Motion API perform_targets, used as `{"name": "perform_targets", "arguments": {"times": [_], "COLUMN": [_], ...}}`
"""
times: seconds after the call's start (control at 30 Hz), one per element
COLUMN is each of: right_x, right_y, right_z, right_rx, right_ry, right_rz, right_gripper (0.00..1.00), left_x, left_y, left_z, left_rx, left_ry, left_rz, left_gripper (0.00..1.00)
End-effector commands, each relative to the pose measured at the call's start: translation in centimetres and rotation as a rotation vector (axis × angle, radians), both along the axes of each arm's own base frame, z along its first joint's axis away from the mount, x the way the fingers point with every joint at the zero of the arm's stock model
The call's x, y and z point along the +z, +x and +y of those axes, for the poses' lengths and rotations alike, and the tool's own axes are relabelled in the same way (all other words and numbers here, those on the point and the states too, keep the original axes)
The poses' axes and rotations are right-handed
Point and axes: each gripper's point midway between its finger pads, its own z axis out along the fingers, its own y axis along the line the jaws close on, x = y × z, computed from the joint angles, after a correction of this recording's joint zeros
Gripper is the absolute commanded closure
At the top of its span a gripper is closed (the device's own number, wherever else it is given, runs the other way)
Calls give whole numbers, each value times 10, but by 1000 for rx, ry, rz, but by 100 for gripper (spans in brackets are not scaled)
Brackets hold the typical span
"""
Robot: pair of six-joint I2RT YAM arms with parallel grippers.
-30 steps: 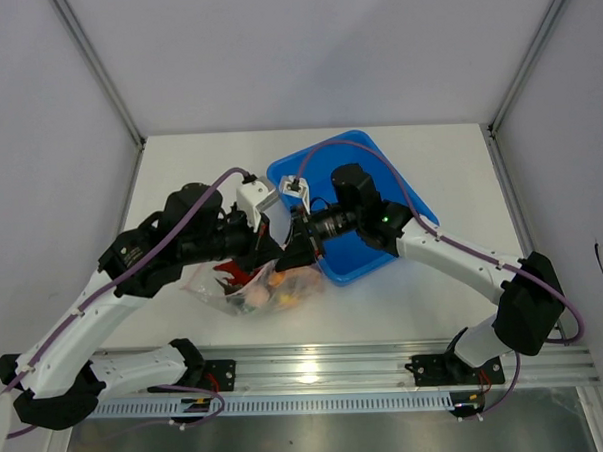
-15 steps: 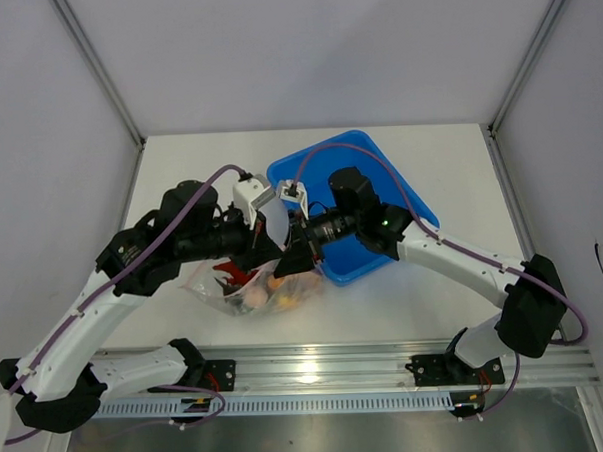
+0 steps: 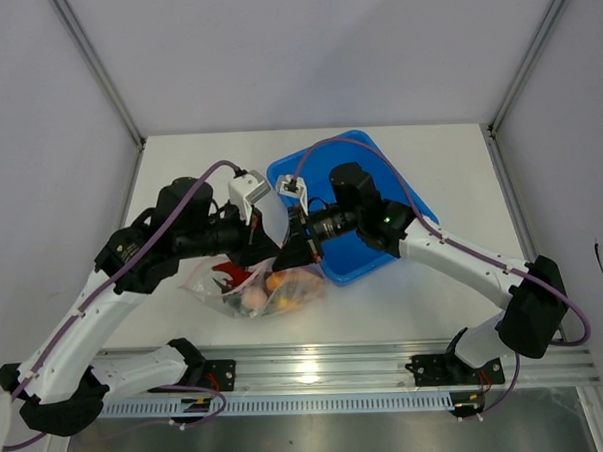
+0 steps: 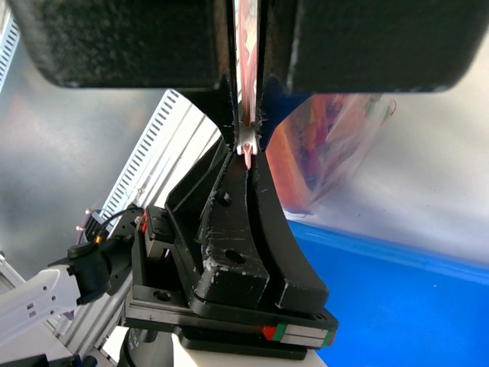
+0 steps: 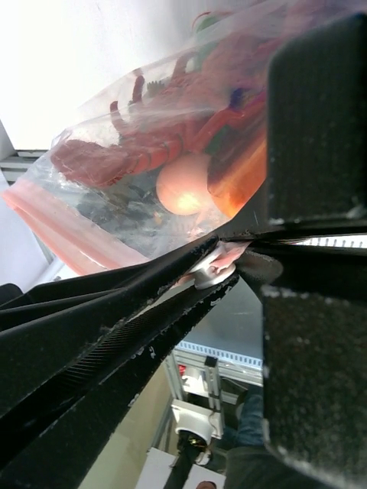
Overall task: Place the food in the zip-top bag and seal the zipper
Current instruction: Zip the zipper food storage bag at the center of the board.
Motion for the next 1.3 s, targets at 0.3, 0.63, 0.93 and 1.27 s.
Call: {"name": "perform_targets", "arguments": {"times": [0.3,0.63,0.93,1.27], "right_x": [54,61,43,30], "right_y": [34,47,9,-10], "right_z": [-19,-25,-19,-17], "right_rx": [-247,-306,27,165], "right_ry": [233,263,173,66], "right_rz": [-15,11,21,-18], "right_gripper": [100,100,76,54], "left_x": [-16,-27,-12,6], "left_y": [-1,-12,-21,-16], "left_z": [11,22,26,13], "left_rx": [24,35,8,-37], "left_ry": [45,70,40,10], "left_rz": [10,36,9,-4], "left_gripper": [99,99,100,99]}}
